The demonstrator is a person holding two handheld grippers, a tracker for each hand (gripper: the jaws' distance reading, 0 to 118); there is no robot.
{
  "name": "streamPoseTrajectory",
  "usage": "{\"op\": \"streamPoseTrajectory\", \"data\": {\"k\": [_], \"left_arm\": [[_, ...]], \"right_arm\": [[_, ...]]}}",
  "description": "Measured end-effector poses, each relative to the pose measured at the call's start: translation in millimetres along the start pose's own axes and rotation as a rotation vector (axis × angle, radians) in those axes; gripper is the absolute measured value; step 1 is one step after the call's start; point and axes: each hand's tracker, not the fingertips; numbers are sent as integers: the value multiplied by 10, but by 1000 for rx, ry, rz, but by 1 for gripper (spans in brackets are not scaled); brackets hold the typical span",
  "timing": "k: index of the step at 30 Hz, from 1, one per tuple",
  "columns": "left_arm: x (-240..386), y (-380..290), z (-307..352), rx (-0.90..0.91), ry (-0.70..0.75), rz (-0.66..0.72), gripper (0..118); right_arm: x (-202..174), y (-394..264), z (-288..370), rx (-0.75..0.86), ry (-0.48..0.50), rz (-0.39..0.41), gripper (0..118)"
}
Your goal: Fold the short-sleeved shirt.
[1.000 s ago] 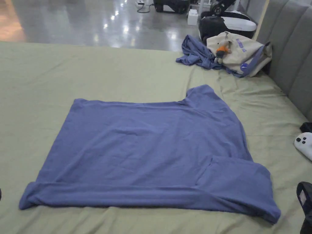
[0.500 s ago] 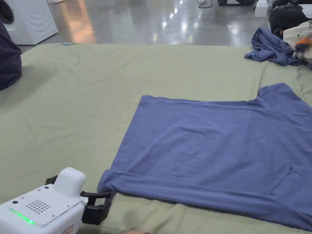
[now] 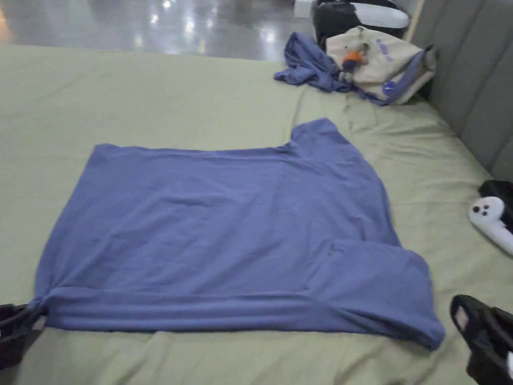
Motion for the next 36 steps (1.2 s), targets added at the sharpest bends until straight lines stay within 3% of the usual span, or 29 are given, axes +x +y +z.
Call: {"op": "streamPoseTrajectory", "data": {"k": [4,5,7,8,11,13,16,18,24,25,27,36], "left_arm": [[322,83,105,14,58,-44,14],[396,118,147,22,63,-48,14],[430,135,201,36,71,-47,14],[445,144,216,38,71,-45,14],[450,188,223,31,67,-34,14],[401,185,193,21,69,-33,14],[405,202,195,13,56,-5,14],[370,200,184,9,55,3,14],[352,230,191,8,53,13,14],[336,219,188,9,53,14,14],[323,224,196,6,45,35,14],[296,198,434,26,11,67,14]], "right_arm": [[116,16,25,-56,-27,21,6],[146,9,24,-87,-19,49,31],[225,-37,-58,-194,13,76,98],[247,-82,-148,-255,34,98,118],[307,-222,-432,-296,88,150,116],[321,-279,-637,-337,71,158,114],[393,-344,-857,-348,79,60,101],[433,-350,-946,-364,114,-2,80],[358,-458,-973,-391,107,73,73],[360,-454,-953,-378,112,73,65],[363,-457,-934,-373,109,64,15],[441,-158,-715,-348,196,17,13]]}}
